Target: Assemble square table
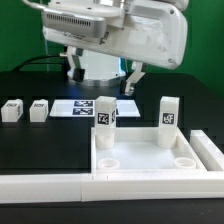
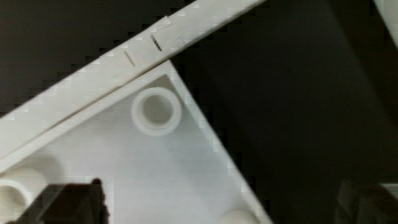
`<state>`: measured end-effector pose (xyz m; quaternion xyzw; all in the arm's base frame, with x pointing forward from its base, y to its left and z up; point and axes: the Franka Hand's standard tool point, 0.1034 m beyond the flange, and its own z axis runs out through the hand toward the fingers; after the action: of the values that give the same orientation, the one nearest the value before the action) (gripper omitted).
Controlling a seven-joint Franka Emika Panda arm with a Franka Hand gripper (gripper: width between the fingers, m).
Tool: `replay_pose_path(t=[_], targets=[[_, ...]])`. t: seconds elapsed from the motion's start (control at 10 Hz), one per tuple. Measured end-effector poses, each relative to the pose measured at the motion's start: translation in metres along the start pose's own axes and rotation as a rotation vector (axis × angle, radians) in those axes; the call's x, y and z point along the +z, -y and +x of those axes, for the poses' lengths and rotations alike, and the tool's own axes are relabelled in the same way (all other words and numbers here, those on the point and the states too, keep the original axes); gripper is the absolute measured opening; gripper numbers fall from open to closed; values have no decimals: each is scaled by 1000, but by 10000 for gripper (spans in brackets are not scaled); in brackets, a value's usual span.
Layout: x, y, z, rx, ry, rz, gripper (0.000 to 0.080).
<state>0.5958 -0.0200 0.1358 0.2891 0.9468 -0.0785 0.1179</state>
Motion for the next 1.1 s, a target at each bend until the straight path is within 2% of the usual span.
replay_pose_path(t=[0.4,0.5,0.8,0.9,1.1], targets=[[1,4,0,261,-5,0,649],[5,17,1,358,-16,8,649],[19,68,8,608,-45,74,649],[21,79,10,728,-58,120,649],[21,77,10,847,-60,118,649]])
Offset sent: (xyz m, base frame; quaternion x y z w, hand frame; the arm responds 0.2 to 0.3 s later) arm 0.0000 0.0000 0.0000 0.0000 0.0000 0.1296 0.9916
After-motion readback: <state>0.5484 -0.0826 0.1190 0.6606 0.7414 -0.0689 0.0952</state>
